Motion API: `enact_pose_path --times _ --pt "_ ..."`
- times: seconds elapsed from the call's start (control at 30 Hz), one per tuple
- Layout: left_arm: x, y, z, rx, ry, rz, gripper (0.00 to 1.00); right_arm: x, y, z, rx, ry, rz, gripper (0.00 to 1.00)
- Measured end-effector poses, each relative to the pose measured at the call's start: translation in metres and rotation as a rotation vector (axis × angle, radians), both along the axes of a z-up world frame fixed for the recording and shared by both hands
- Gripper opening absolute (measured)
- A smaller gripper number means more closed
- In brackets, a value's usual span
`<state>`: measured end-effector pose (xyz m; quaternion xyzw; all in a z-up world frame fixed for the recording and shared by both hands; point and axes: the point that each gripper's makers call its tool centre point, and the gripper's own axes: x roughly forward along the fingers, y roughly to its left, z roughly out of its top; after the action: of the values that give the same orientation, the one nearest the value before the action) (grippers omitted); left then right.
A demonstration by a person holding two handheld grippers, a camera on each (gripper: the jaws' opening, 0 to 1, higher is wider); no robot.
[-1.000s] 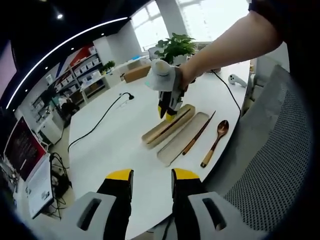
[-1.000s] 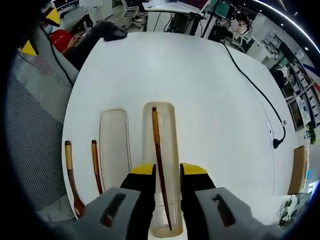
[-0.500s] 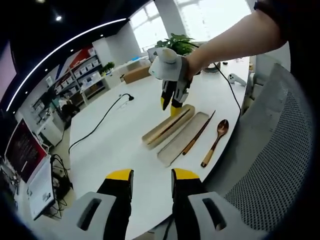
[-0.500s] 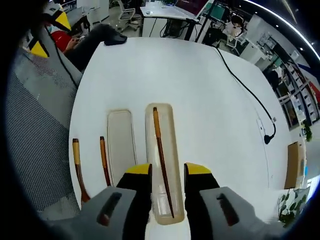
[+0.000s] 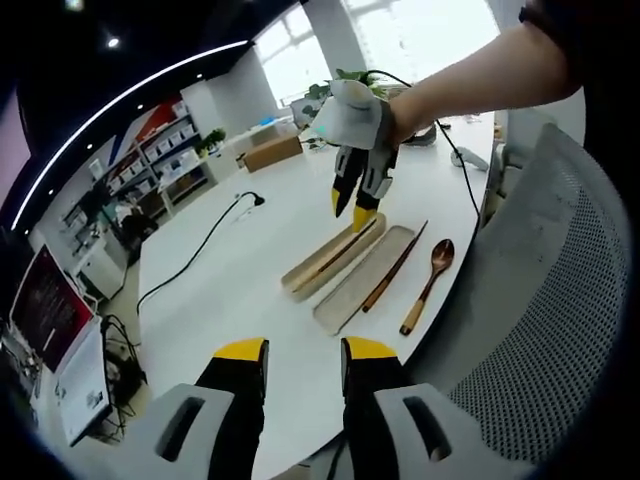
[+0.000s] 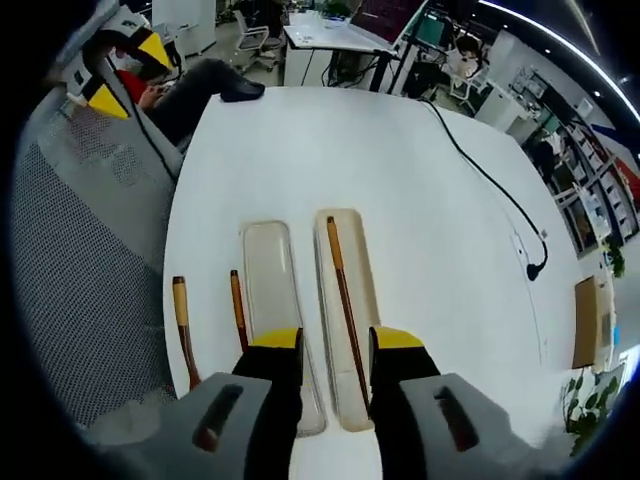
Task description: Arrange the utensils inside the cutlery case until each visible utensil rests in its matching compartment.
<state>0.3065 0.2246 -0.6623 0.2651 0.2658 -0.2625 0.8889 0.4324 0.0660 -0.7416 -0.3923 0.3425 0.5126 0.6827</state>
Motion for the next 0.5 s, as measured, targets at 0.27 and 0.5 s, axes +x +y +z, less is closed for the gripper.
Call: enact_pose_path --times 0.27,0.5 --pt "-0.001 0.000 0.000 0.009 0.001 -0.004 0.30 -0.012 -0.006 0.002 0.003 0.000 -0.001 0.23" --pt "-0.001 0.000 0.002 0.006 -0.010 -0.005 0.30 -0.023 -0.018 0.000 -0.059 -0.032 0.032 0.24"
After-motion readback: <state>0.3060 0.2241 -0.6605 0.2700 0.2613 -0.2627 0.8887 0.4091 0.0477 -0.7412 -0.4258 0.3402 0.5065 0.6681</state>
